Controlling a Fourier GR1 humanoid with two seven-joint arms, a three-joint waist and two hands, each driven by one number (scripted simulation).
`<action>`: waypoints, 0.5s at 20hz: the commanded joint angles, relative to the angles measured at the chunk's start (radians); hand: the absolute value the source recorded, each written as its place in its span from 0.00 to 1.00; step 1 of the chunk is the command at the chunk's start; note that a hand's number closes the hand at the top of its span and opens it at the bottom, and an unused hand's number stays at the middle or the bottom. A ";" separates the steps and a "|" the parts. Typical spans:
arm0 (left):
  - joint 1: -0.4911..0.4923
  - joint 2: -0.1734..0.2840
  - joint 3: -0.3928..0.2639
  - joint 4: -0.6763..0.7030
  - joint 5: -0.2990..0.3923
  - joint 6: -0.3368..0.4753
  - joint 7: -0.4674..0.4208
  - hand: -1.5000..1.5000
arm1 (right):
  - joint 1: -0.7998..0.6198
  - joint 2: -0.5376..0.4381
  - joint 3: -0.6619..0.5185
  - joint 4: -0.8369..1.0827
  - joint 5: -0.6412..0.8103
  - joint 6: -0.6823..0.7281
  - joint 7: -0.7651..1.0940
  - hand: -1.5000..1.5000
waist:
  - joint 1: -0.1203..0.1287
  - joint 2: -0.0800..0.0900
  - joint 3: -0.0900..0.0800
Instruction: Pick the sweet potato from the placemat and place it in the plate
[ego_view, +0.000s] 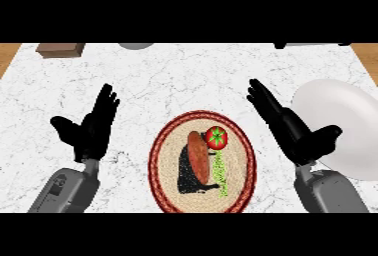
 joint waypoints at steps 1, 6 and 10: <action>-0.032 0.016 -0.018 0.015 -0.030 -0.030 0.056 0.50 | -0.020 0.034 0.005 0.045 -0.018 0.044 -0.008 1.00 | 0.055 -0.021 -0.010; -0.033 0.140 -0.039 0.009 -0.104 -0.035 0.085 0.50 | -0.193 0.022 0.007 0.198 -0.214 0.385 -0.100 1.00 | 0.123 -0.002 -0.004; 0.005 0.158 -0.028 -0.002 -0.069 -0.078 0.107 0.50 | -0.099 0.024 -0.076 0.299 0.056 0.116 -0.393 0.00 | 0.099 -0.003 -0.004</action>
